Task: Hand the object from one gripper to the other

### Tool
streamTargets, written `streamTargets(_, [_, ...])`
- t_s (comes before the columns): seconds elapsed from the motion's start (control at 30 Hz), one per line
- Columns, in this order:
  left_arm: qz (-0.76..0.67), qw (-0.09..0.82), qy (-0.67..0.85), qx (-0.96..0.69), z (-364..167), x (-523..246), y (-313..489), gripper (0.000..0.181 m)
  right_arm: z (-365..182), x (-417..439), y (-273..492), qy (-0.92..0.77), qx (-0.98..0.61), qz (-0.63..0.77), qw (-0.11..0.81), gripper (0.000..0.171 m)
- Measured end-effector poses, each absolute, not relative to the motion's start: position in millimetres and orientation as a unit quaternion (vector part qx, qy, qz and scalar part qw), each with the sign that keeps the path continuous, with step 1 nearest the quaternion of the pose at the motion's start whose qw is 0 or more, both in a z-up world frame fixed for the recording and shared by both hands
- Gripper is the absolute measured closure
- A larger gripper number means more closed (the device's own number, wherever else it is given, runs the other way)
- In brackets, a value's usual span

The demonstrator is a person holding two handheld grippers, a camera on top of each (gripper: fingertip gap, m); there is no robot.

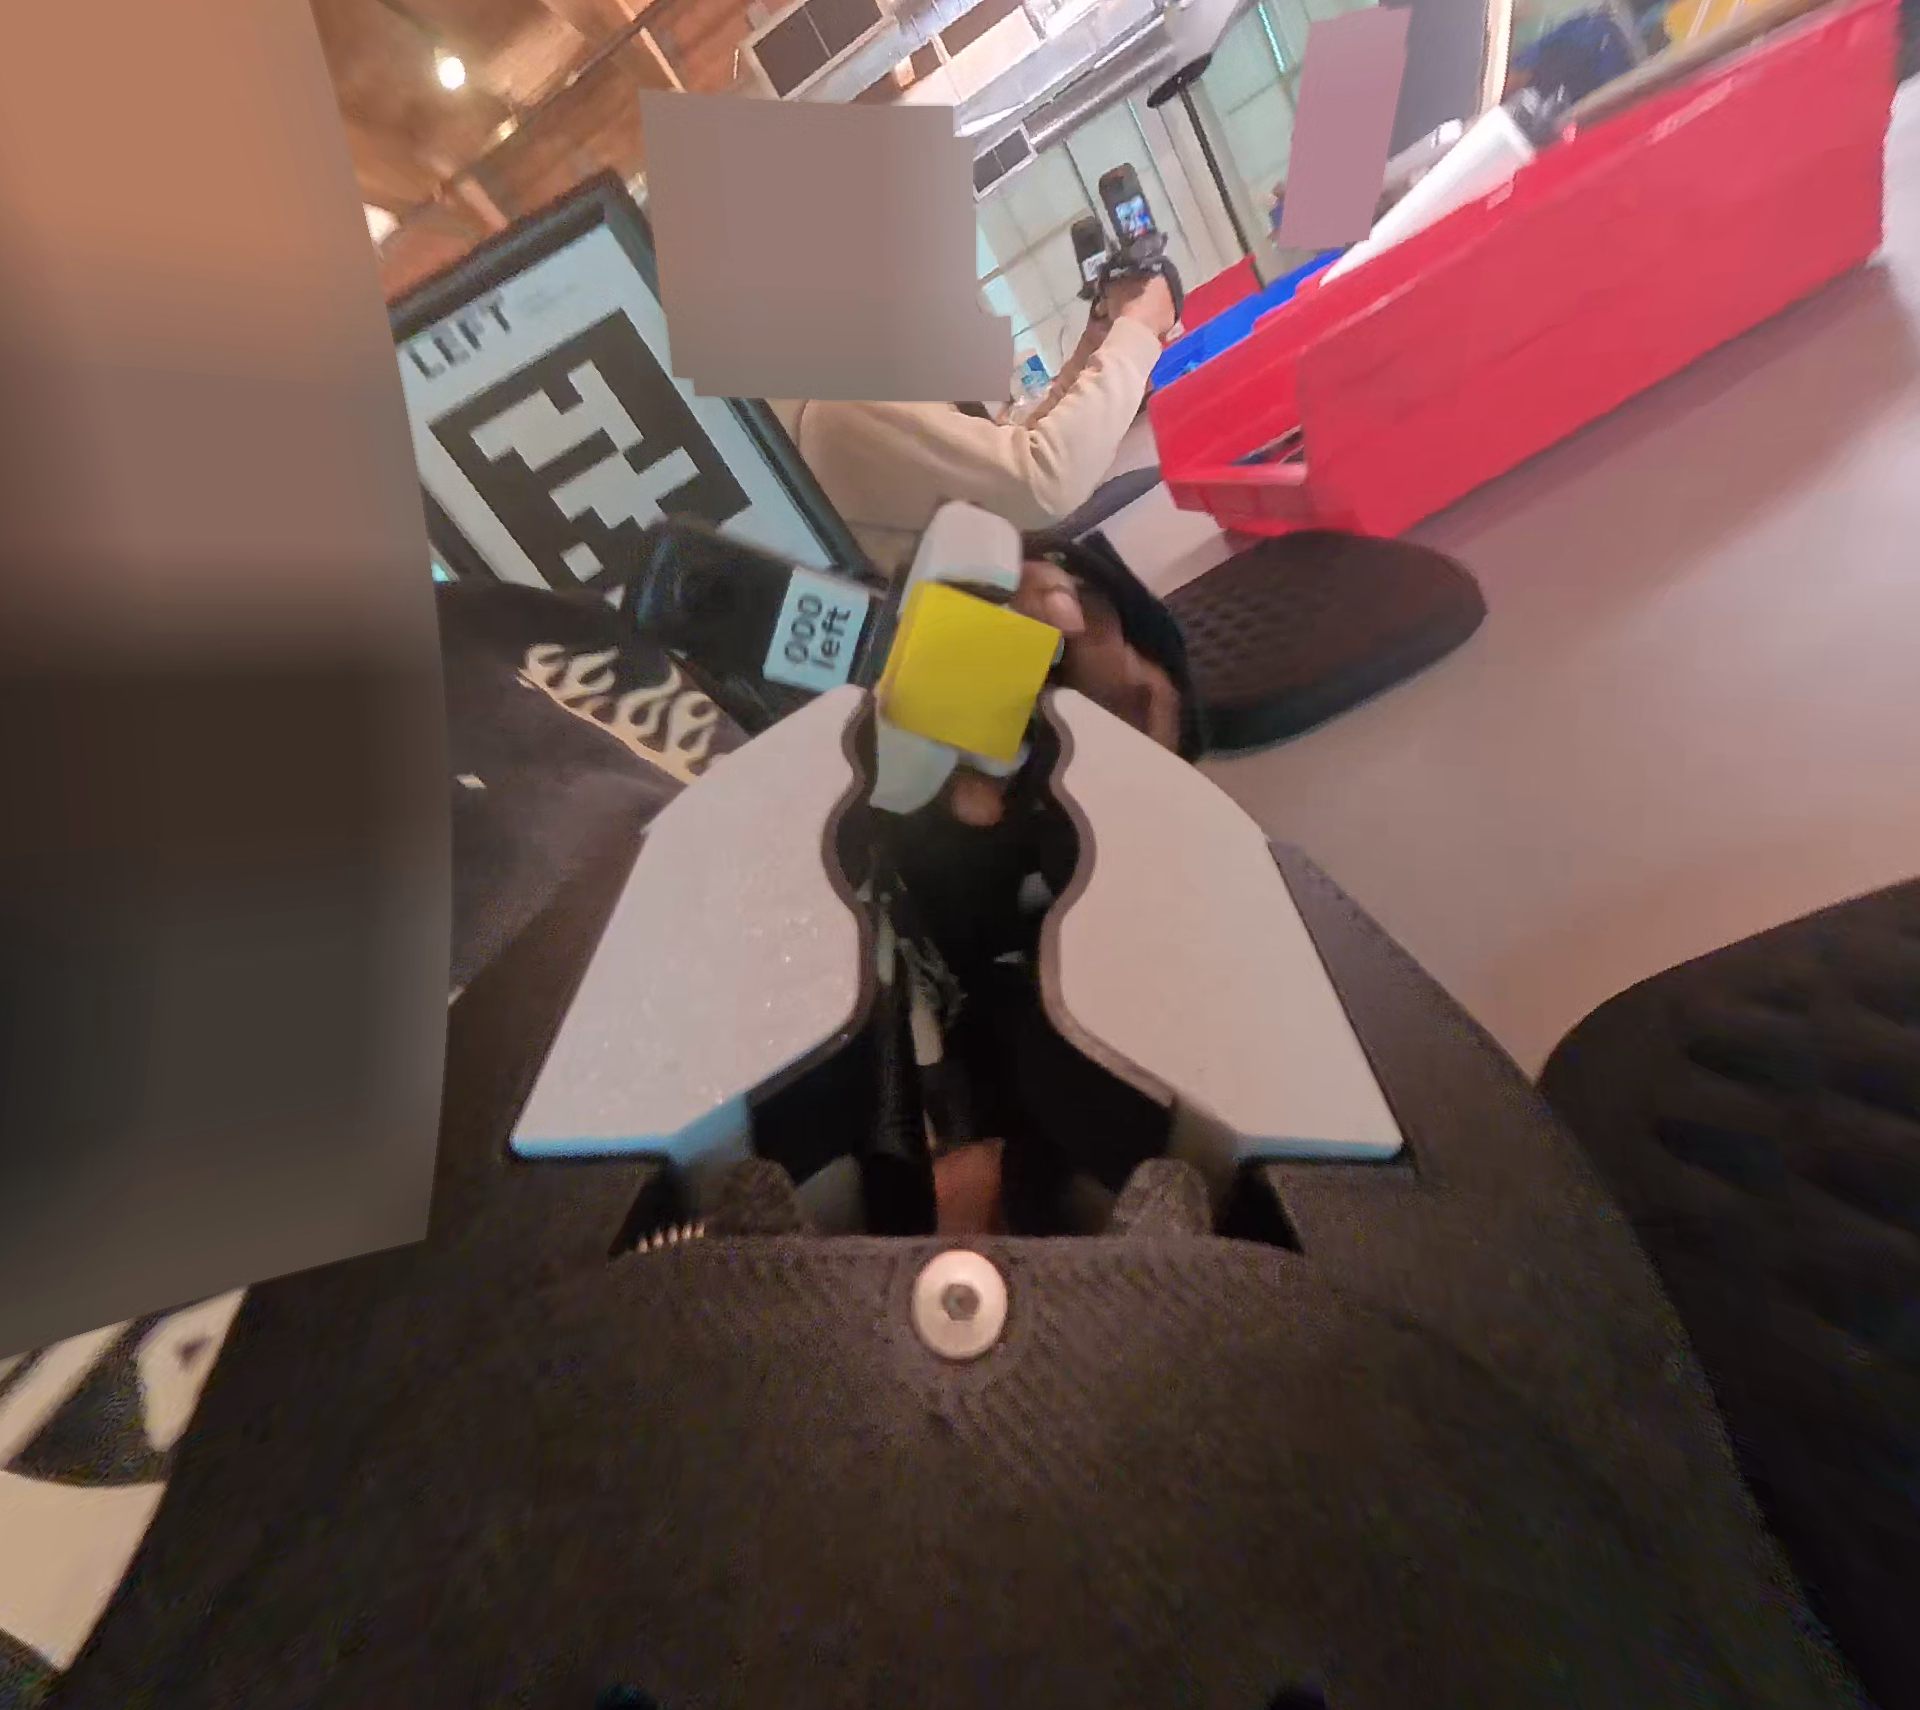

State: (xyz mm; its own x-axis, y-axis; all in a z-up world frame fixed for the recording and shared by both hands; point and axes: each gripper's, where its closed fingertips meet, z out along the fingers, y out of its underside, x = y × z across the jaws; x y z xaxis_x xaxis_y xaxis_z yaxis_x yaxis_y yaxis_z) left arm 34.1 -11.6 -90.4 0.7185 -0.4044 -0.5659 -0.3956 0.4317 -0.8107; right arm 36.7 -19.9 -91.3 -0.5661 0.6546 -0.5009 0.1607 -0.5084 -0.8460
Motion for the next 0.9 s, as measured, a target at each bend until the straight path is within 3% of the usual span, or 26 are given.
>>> streamTargets(0.13, [-0.33, 0.7, 0.236, -0.588, -82.8, 39.4, -17.0, 0.154, -87.1, 46.1, -17.5, -0.582, -0.337, 0.638, 0.375, 0.119])
streamTargets(0.23, [-0.51, 0.603, 0.17, -0.59, -81.4, 45.2, -23.0, 0.154, -84.1, 53.0, -12.4, -0.636, -0.237, 0.469, 0.565, 0.119])
streamTargets(0.33, [-0.584, 0.541, 0.158, -0.585, -86.3, 55.9, -28.4, 0.154, -80.1, 58.2, -19.3, -0.646, -0.174, 0.39, 0.633, 0.123])
streamTargets(0.53, [-0.601, 0.497, 0.171, -0.602, -97.8, 70.0, -30.8, 0.154, -93.0, 58.5, -32.8, -0.683, -0.123, 0.339, 0.635, 0.136])
streamTargets(0.7, [-0.576, 0.547, 0.208, -0.57, -88.1, 65.7, -36.4, 0.145, -87.3, 58.9, -30.8, -0.667, -0.17, 0.412, 0.597, 0.144])
streamTargets(0.83, [-0.396, 0.647, 0.286, -0.586, -94.1, 59.0, -31.8, 0.128, -76.9, 57.3, -18.9, -0.6, -0.301, 0.591, 0.448, 0.144])
streamTargets(0.9, [-0.278, 0.688, 0.312, -0.594, -97.9, 51.7, -22.9, 0.129, -77.0, 55.5, -15.6, -0.559, -0.362, 0.662, 0.343, 0.144])
